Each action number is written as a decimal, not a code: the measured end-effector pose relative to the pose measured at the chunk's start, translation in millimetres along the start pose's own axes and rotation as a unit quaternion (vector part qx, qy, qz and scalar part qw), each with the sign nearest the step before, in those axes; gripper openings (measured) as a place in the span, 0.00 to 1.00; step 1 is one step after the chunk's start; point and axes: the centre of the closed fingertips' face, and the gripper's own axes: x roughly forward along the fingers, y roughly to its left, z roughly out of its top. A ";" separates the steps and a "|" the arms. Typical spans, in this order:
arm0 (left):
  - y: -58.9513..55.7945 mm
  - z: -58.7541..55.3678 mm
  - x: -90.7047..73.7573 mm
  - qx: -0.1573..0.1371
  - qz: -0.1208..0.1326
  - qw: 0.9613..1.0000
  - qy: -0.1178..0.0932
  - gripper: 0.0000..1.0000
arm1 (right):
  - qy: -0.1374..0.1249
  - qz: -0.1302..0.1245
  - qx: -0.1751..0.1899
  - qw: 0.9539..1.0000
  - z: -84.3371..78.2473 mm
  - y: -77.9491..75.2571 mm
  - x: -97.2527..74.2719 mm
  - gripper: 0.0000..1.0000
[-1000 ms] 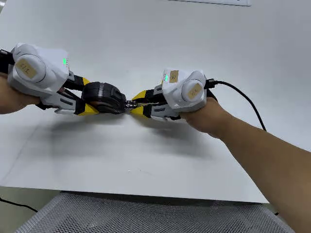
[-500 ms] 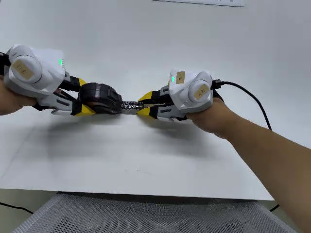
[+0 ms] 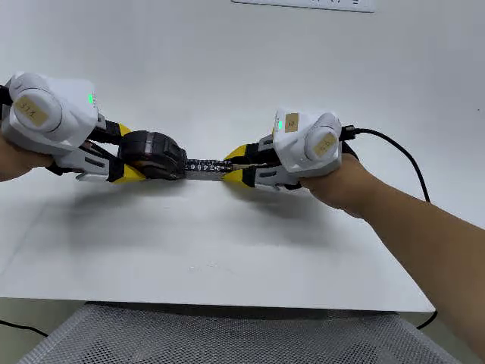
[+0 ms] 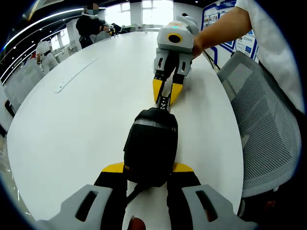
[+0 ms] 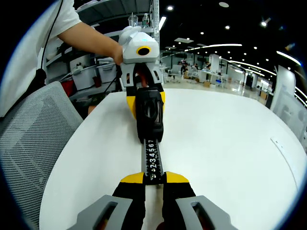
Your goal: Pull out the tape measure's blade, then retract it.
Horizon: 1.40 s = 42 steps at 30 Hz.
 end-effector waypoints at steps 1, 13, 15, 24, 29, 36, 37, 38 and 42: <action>0.1 0.1 0.1 0.001 0.000 1.000 0.000 0.26 | 0.000 0.000 0.001 1.000 -0.7 0.0 -1.1 0.08; 0.3 0.4 0.4 0.001 0.001 1.000 0.001 0.26 | 0.006 -0.003 0.006 1.000 -11.3 -0.4 -12.5 0.09; 0.4 0.4 0.3 0.000 0.001 1.000 0.001 0.26 | 0.007 -0.005 0.009 1.000 -12.4 -2.1 -15.1 0.09; 0.6 -0.2 0.1 -0.002 0.002 1.000 0.000 0.26 | 0.013 -0.008 0.006 1.000 -19.2 -4.5 -26.3 0.09; 0.7 -0.5 0.0 -0.001 0.002 1.000 0.001 0.26 | 0.017 -0.010 0.002 1.000 -22.7 -5.2 -31.4 0.09; 0.6 -0.2 0.3 0.000 0.001 1.000 0.001 0.26 | 0.026 -0.012 0.001 1.000 -28.3 -5.4 -39.5 0.08; 0.5 -0.2 0.2 -0.001 0.002 1.000 0.001 0.26 | 0.027 -0.012 0.001 1.000 -29.2 -5.4 -40.9 0.08; 0.4 -0.2 0.1 0.000 0.002 1.000 0.001 0.26 | 0.028 -0.012 0.001 1.000 -30.0 -5.6 -42.0 0.08; 0.0 0.0 0.1 -0.001 0.002 1.000 0.001 0.26 | 0.033 -0.013 0.001 0.999 -33.5 -4.7 -46.6 0.08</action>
